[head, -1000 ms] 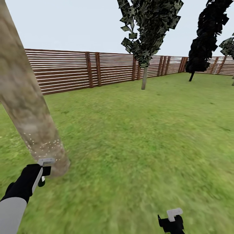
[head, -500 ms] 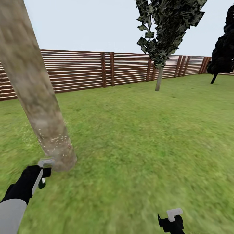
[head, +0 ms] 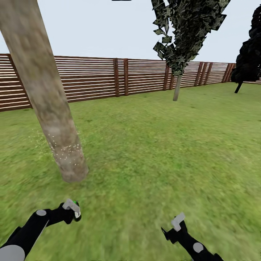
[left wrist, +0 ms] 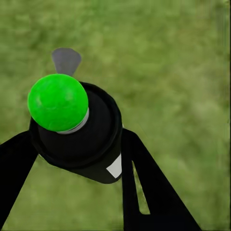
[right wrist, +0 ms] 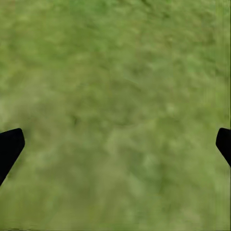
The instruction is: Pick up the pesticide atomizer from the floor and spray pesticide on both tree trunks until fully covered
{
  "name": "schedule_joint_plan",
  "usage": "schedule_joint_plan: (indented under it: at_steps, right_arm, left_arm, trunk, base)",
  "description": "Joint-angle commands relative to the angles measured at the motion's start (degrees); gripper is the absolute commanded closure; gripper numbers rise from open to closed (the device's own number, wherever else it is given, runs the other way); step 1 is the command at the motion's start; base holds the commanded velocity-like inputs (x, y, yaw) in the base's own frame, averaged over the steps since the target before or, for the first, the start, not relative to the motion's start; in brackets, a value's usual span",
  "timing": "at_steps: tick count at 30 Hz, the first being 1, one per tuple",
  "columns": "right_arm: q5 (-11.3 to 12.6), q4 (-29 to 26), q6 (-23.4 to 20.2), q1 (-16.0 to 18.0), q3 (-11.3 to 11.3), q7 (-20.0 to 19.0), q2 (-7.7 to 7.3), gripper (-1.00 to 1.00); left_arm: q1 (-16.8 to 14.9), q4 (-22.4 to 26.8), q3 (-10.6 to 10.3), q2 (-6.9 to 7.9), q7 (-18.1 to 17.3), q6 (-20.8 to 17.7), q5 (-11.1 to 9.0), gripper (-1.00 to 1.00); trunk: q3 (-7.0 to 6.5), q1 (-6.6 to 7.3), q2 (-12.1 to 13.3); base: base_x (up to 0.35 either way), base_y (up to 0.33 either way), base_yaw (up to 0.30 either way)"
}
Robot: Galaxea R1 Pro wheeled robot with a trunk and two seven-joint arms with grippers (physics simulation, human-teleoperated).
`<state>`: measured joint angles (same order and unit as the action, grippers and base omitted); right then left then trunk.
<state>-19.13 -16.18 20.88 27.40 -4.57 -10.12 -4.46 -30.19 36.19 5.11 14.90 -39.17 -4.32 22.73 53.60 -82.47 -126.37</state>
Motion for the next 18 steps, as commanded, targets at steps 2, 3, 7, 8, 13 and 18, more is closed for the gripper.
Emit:
schedule_joint_plan:
  at_steps: [2, 3, 7, 8, 13, 18]
  right_arm:
    - [-1.5, -4.7, -3.3, 0.0, -0.6, -10.5, -0.10, -1.00]
    - [-1.6, -5.6, -3.8, 0.0, -0.6, -13.1, -0.11, -1.00]
    - [-1.9, -8.7, -4.9, 0.8, -0.7, -22.8, -0.19, -1.00]
    - [-1.9, -8.8, -5.0, 0.9, -0.8, -23.1, -0.16, -1.00]
    - [-6.7, -10.4, -4.9, 0.9, -5.0, -25.5, 0.44, 1.00]
    - [-7.5, -16.8, -5.0, 1.1, -5.6, -34.6, 0.89, 1.00]
  left_arm:
    - [-0.2, 0.2, 0.4, -0.25, -7.9, 1.3, 4.8, 1.00]
    - [-0.2, 0.2, 0.4, -0.34, -9.3, 1.5, 5.8, 1.00]
    - [-0.6, 0.3, 0.4, -0.89, -12.4, 1.5, 8.1, 1.00]
    - [-0.6, 0.3, 0.4, -0.91, -12.5, 1.5, 8.1, 1.00]
    - [-0.5, 0.2, -8.9, -1.72, -12.6, 1.4, 8.5, 1.00]
    - [-0.7, 0.2, -13.3, -5.28, -13.9, 1.5, 8.9, 1.00]
  trunk:
    - [0.05, 0.02, 0.0]
    - [0.05, 0.02, 0.0]
    - [0.05, 0.02, 0.0]
    - [0.05, 0.02, 0.0]
    - [0.05, 0.02, 0.0]
    - [0.05, 0.02, 0.0]
  base:
    - [-0.026, 0.000, 0.000]
    - [-0.008, 0.000, 0.000]
    - [-0.001, 0.000, 0.000]
    - [0.000, 0.000, 0.000]
    - [0.000, 0.000, 0.000]
    - [0.000, 0.000, 0.000]
